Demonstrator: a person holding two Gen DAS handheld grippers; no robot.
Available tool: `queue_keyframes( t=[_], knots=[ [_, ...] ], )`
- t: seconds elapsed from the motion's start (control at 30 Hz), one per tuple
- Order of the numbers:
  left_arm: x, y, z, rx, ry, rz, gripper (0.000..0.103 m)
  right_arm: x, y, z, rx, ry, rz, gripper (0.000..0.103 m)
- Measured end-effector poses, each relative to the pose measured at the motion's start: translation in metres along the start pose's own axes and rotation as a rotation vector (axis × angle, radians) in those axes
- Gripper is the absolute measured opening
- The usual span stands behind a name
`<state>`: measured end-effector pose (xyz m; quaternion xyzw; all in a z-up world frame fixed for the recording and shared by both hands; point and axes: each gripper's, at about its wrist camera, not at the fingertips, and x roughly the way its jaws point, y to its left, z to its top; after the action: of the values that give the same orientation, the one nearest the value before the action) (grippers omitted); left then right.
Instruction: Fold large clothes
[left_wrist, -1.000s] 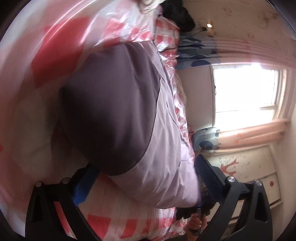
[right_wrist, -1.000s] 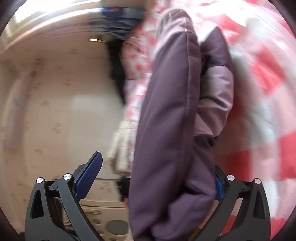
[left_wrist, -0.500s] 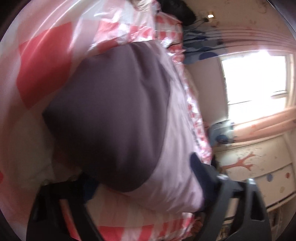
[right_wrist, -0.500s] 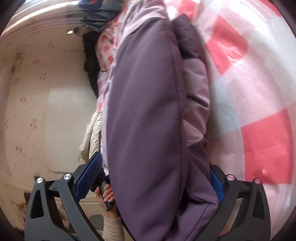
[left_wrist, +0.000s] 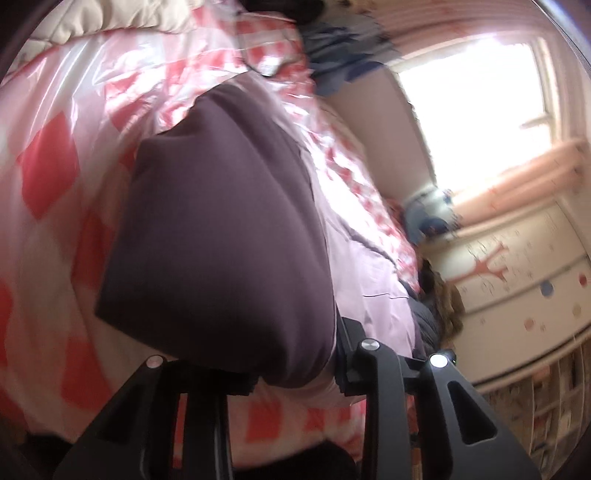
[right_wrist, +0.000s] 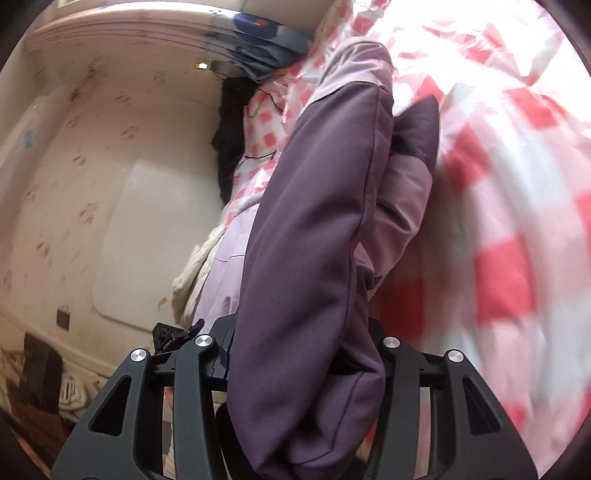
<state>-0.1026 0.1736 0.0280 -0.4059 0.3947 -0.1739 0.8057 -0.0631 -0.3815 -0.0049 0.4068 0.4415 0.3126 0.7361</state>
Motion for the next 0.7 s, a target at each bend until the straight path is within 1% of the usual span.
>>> queue_keyframes(
  t=[0.07, 0.1, 0.13, 0.17, 0.2, 0.23, 0.27, 0.3, 0.33, 0.37, 0.4, 0.43, 0.47, 0.5, 0.53, 0.6, 0.63, 0.7],
  knots=[
    [-0.001, 0.004, -0.019, -0.006, 0.023, -0.012, 0.034, -0.017, -0.014, -0.02, 0.004, 0.024, -0.022, 0.047],
    [0.005, 0.015, -0.029, -0.027, 0.062, -0.012, 0.037, -0.026, -0.03, -0.034, 0.032, 0.037, -0.059, 0.052],
    [0.01, 0.025, -0.033, -0.052, 0.088, -0.004, 0.043, -0.034, -0.046, -0.044, 0.068, 0.046, -0.085, 0.056],
    [0.015, 0.04, -0.039, -0.103, 0.104, 0.007, 0.044, -0.043, -0.058, -0.052, 0.094, 0.043, -0.094, 0.057],
    [0.016, 0.051, -0.043, -0.144, 0.106, -0.003, 0.045, -0.053, -0.066, -0.059, 0.123, 0.026, -0.093, 0.059],
    [0.013, 0.061, -0.047, -0.168, 0.095, -0.024, 0.045, -0.068, -0.071, -0.067, 0.144, -0.017, -0.099, 0.061],
    [0.009, 0.065, -0.049, -0.181, 0.082, -0.039, 0.046, -0.079, -0.068, -0.072, 0.144, -0.052, -0.101, 0.062],
    [0.004, 0.068, -0.051, -0.194, 0.069, -0.054, 0.05, -0.093, -0.064, -0.077, 0.14, -0.09, -0.102, 0.068],
    [-0.001, 0.071, -0.05, -0.204, 0.049, -0.064, 0.053, -0.107, -0.056, -0.08, 0.129, -0.141, -0.14, 0.073],
    [-0.003, 0.074, -0.047, -0.213, 0.041, -0.072, 0.054, -0.118, -0.043, -0.082, 0.096, -0.186, -0.21, 0.074],
    [-0.004, 0.077, -0.046, -0.222, 0.038, -0.082, 0.059, -0.126, -0.021, -0.082, 0.025, -0.229, -0.278, 0.076],
    [-0.006, 0.081, -0.043, -0.239, 0.026, -0.089, 0.066, -0.124, -0.004, -0.082, -0.027, -0.251, -0.305, 0.081],
    [-0.006, 0.084, -0.043, -0.252, 0.017, -0.09, 0.069, -0.118, 0.021, -0.08, -0.103, -0.274, -0.345, 0.084],
    [-0.006, 0.084, -0.042, -0.255, 0.016, -0.09, 0.072, -0.107, 0.041, -0.079, -0.162, -0.28, -0.367, 0.085],
    [-0.006, 0.085, -0.042, -0.254, 0.013, -0.09, 0.077, -0.086, 0.067, -0.076, -0.249, -0.276, -0.378, 0.089],
    [-0.005, 0.084, -0.043, -0.253, 0.005, -0.079, 0.078, -0.042, 0.103, -0.067, -0.374, -0.253, -0.399, 0.095],
    [-0.004, 0.083, -0.042, -0.262, -0.003, -0.075, 0.078, -0.008, 0.122, -0.064, -0.441, -0.226, -0.42, 0.095],
    [0.001, 0.078, -0.036, -0.293, -0.03, -0.04, 0.078, 0.051, 0.14, -0.054, -0.521, -0.18, -0.453, 0.095]
  ],
)
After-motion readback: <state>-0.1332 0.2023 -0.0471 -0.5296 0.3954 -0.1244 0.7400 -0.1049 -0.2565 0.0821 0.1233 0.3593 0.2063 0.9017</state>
